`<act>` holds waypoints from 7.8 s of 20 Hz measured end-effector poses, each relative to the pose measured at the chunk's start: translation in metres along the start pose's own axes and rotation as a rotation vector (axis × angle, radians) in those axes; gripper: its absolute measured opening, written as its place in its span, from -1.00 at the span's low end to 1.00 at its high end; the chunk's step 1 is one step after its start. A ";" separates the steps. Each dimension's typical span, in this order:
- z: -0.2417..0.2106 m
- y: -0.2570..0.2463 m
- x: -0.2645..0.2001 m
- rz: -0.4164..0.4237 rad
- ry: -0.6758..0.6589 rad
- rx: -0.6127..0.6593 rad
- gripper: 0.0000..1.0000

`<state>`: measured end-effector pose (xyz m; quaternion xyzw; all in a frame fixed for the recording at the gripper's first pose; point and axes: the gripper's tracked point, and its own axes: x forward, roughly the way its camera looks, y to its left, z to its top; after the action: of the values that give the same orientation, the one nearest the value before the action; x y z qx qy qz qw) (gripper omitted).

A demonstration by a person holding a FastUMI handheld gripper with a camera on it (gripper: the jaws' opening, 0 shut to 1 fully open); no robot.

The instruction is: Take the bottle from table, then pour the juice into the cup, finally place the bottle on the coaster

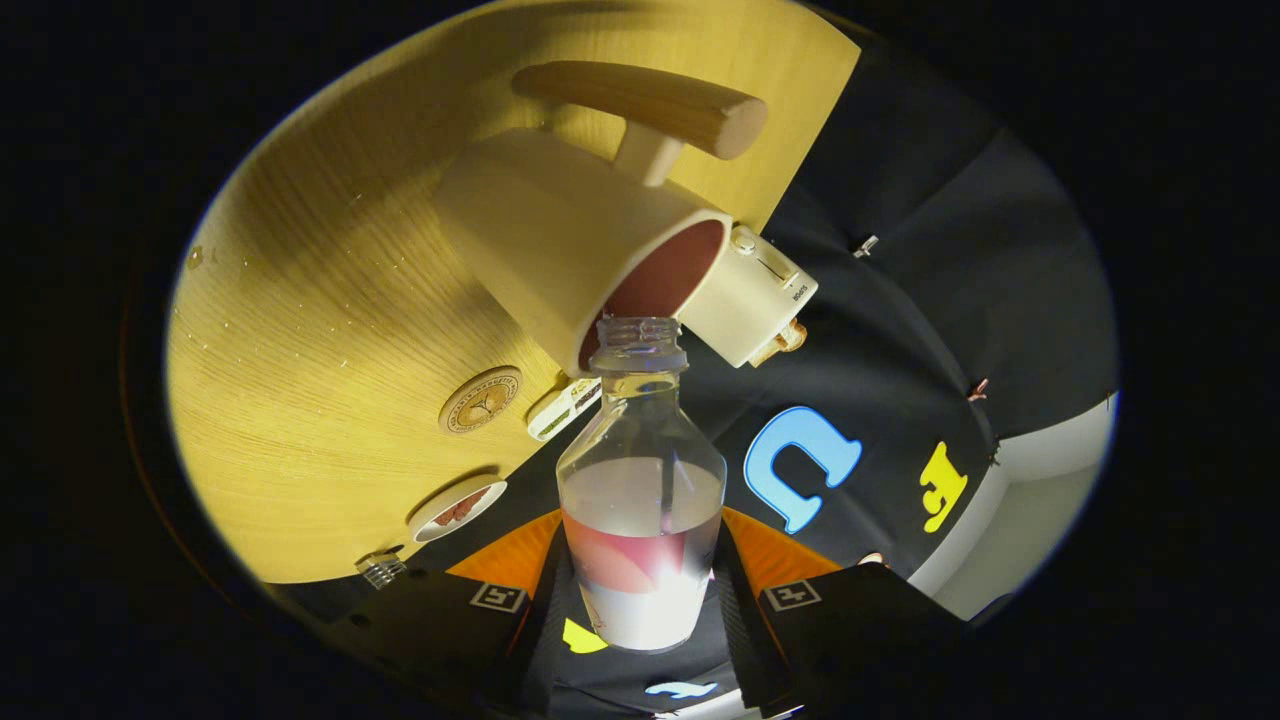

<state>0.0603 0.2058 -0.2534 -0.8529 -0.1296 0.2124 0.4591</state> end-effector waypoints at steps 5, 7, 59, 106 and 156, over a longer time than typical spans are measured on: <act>0.005 -0.008 0.005 -0.034 -0.010 -0.039 0.40; 0.009 -0.013 0.006 -0.053 -0.022 -0.063 0.41; 0.008 0.010 -0.037 0.236 0.094 1.784 0.44; -0.053 0.074 0.146 -0.078 0.063 2.339 0.48; -0.192 -0.020 -0.093 -0.231 0.168 2.200 0.94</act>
<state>0.0708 0.0384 -0.1208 0.0256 0.0824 0.1088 0.9903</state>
